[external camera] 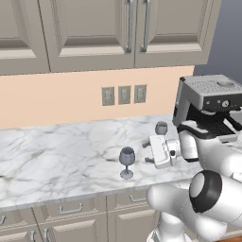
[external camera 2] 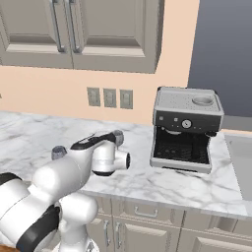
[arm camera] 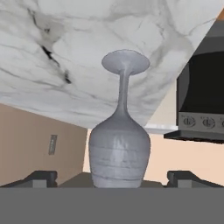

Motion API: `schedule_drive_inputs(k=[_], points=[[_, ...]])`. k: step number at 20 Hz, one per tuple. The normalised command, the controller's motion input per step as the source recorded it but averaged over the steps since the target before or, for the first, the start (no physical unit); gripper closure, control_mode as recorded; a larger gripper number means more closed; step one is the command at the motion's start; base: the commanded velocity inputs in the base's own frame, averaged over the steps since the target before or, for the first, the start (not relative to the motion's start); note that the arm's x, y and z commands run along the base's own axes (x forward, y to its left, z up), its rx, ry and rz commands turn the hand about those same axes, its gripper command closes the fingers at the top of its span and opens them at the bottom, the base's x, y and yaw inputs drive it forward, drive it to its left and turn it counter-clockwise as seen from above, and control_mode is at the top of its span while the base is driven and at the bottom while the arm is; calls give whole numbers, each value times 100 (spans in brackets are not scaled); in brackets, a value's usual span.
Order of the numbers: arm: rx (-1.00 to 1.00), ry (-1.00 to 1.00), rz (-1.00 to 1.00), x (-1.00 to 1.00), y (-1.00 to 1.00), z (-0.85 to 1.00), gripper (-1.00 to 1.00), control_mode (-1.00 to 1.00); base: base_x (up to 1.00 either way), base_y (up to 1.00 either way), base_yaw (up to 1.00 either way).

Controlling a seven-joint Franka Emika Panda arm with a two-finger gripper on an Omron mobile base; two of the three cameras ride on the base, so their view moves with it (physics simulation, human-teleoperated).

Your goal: Retrieve the wine glasses from the counter and place one next to each plate.

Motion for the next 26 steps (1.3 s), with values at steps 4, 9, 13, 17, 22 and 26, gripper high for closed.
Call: schedule_drive_inputs(k=[4, 9, 13, 17, 22, 26], points=[[0, 0, 12, 0, 17, -1, -100, -100, 0, 0, 0], [0, 3, 5, 0, 5, -10, -100, -100, 0, 0, 0], [0, 1, 1, 0, 12, -16, -100, -100, 0, 0, 0], [0, 1, 0, 0, 25, -21, -100, -100, 0, 0, 0], [0, 2, 0, 0, 21, -24, -100, -100, 0, 0, 0], [1, 6, 0, 0, 8, -19, -100, -100, 0, 0, 0]])
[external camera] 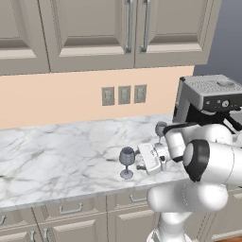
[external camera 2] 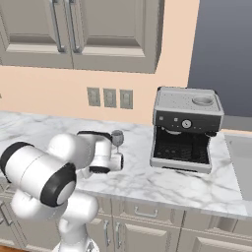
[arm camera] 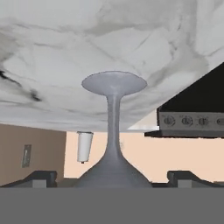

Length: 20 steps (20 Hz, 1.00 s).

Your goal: Retrieve the wine glasses from the counter and place one next to each plate.

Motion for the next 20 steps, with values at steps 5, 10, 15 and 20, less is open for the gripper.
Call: schedule_drive_inputs(k=[5, 10, 15, 20], points=[[3, 12, 0, 0, 12, -24, -100, -100, 0, 0, 0], [5, 13, 0, 0, 8, -22, -100, -100, 0, 0, 0], [3, 13, 0, 2, 5, -20, -100, -100, 0, 0, 0], [0, 11, 0, 27, 1, -20, -100, -100, 0, 0, 0]])
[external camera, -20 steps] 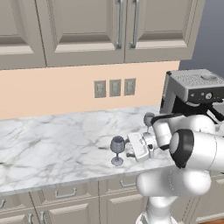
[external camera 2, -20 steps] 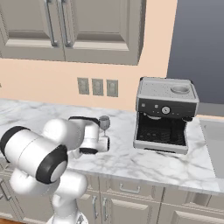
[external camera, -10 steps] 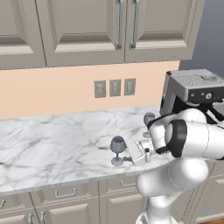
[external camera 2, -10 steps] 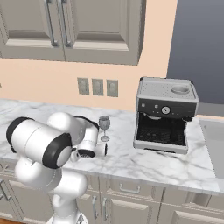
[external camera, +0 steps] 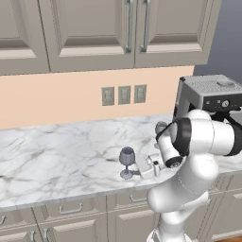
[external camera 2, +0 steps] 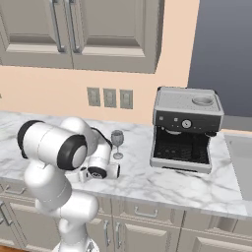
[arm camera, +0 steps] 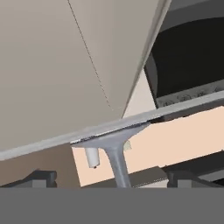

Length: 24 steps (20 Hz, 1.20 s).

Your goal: Retrieve the wine glasses from the counter and place one next to each plate.

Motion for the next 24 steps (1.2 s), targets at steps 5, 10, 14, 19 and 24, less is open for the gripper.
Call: schedule_drive_inputs(k=[5, 10, 14, 19, 24], points=[[0, 11, 0, 36, 6, -14, -100, -100, 0, 0, 0], [0, 6, 0, 0, 24, 0, -100, -100, 0, 0, 0], [0, 8, 0, 0, 24, -8, -100, -100, 0, 0, 0], [0, 9, 0, 1, 11, -6, 100, -100, 0, 0, 0], [1, 1, 0, -9, 1, 2, 100, -100, 0, 0, 0]])
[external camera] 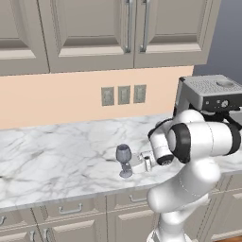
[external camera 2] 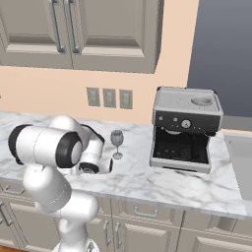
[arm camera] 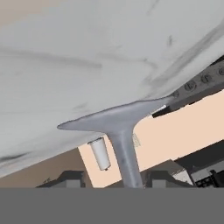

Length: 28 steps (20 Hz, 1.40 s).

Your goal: Retrieve the wine glasses from the counter and place one next to each plate.

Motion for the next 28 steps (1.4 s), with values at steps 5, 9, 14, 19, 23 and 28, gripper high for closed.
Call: schedule_drive_inputs(k=[5, 9, 14, 19, 23, 28], points=[[5, -1, 0, -36, 1, 49, 100, -100, 0, 0, 0], [3, -1, 0, -30, 1, 98, 100, -100, 0, 0, 0], [1, 0, 0, -43, 1, 100, 100, -100, 0, 0, 0], [0, -5, 0, -69, 0, 100, 100, -100, 0, 0, 0], [0, -21, 0, -71, -4, 100, 100, -100, 0, 0, 0], [0, -21, -1, -58, -12, 85, 100, -100, 0, 0, 0]])
